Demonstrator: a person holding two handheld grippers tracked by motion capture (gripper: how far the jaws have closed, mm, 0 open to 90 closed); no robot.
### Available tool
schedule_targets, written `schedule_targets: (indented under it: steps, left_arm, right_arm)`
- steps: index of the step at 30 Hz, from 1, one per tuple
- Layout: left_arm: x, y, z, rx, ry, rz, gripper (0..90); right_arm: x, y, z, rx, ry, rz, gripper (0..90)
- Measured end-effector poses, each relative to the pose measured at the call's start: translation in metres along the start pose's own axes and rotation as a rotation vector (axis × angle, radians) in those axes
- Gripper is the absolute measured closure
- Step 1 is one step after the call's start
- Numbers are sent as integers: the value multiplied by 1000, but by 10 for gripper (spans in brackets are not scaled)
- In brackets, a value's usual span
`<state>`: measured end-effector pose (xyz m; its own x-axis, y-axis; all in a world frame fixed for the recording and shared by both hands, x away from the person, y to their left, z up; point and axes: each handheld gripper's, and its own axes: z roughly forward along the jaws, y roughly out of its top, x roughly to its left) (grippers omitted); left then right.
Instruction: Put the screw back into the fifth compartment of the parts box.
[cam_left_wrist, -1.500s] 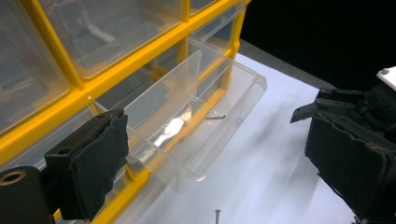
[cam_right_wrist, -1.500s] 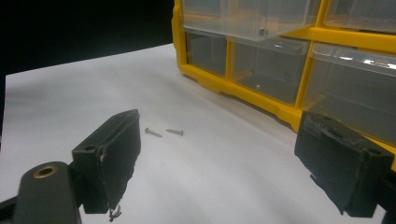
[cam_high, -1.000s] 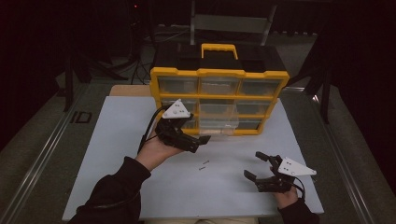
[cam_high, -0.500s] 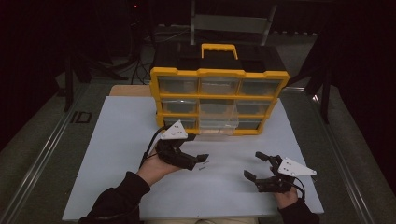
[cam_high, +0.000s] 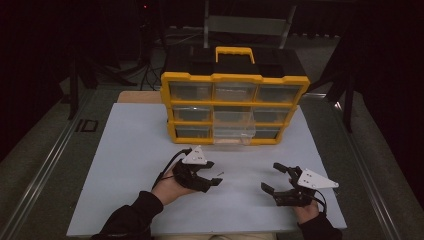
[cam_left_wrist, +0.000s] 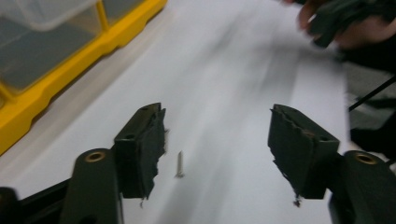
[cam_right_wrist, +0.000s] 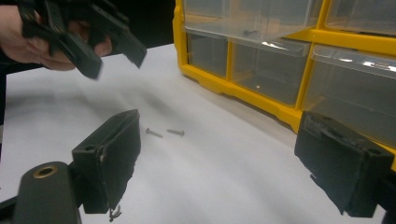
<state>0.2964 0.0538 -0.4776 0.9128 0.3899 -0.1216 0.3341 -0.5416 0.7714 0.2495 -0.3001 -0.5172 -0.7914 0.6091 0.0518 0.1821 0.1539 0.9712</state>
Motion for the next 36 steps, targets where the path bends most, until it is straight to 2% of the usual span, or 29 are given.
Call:
schedule_targets:
  steps: [9,14,22,23,27,31,36]
  left_arm:
    - [4,-13,26,105,34,29,581]
    - [6,-16,39,140,31,34,686]
    - [10,-20,55,186,52,36,769]
    - [11,-20,56,199,65,36,775]
    - [12,-21,57,192,64,20,819]
    - [10,-21,58,201,64,37,873]
    - [8,-19,58,221,74,49,884]
  right_arm:
    - [0,0,0,0,2,-1,143]
    - [0,0,0,0,1,0,144]
    - [0,0,0,-1,3,3,144]
    - [0,0,0,-2,3,2,144]
    - [0,0,0,-2,4,3,144]
    - [0,0,0,-1,3,2,144]
    - [0,0,0,-1,4,0,144]
